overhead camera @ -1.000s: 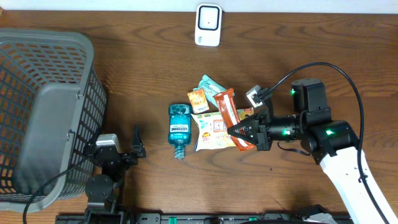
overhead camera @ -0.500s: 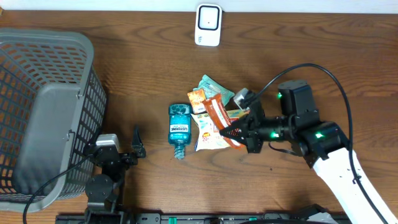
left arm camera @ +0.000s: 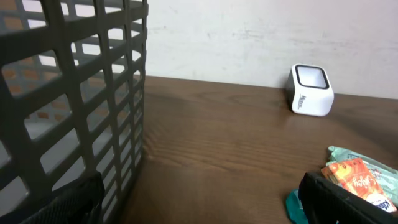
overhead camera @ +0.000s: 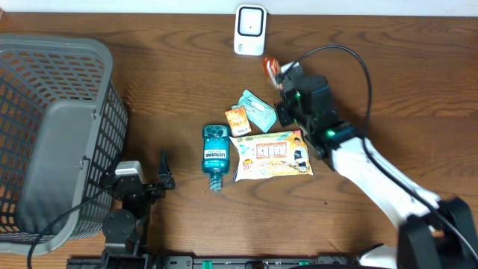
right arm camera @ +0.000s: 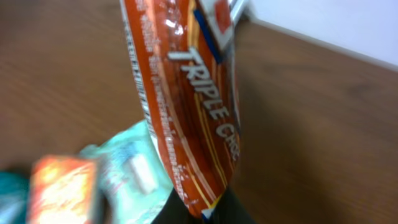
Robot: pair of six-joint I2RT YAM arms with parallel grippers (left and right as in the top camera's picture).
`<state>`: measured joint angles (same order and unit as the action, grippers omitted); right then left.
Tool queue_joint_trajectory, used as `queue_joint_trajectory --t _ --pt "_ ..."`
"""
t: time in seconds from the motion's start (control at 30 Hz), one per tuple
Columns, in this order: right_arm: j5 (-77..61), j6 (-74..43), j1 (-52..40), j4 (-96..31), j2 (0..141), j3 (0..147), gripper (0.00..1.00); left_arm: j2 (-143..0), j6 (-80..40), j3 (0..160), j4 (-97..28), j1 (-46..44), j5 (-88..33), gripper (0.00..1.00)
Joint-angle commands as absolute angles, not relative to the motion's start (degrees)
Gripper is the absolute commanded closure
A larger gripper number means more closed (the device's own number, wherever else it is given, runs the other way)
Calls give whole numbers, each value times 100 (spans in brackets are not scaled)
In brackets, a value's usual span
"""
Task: Scan the item barcode
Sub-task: 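Hold the TOP bar barcode in front of the white scanner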
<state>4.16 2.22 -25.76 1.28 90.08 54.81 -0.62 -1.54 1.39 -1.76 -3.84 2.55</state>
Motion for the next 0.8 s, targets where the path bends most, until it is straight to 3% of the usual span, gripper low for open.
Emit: queue_joint_trajectory --t 0.0,0.07,0.33,0.77 --pt "1754 878 -2635 1087 9692 5551 99 -23 -202 23 -381 -355 392 0" --pt "2069 1330 -2635 1588 10221 5710 99 -23 -202 23 -379 -355 390 0" --pt "2580 2167 -2626 1651 11819 7336 99 -23 -202 23 -379 -355 392 0" --pt "4171 4593 -2624 1732 14685 11192 99 -23 -202 23 -379 -355 392 0"
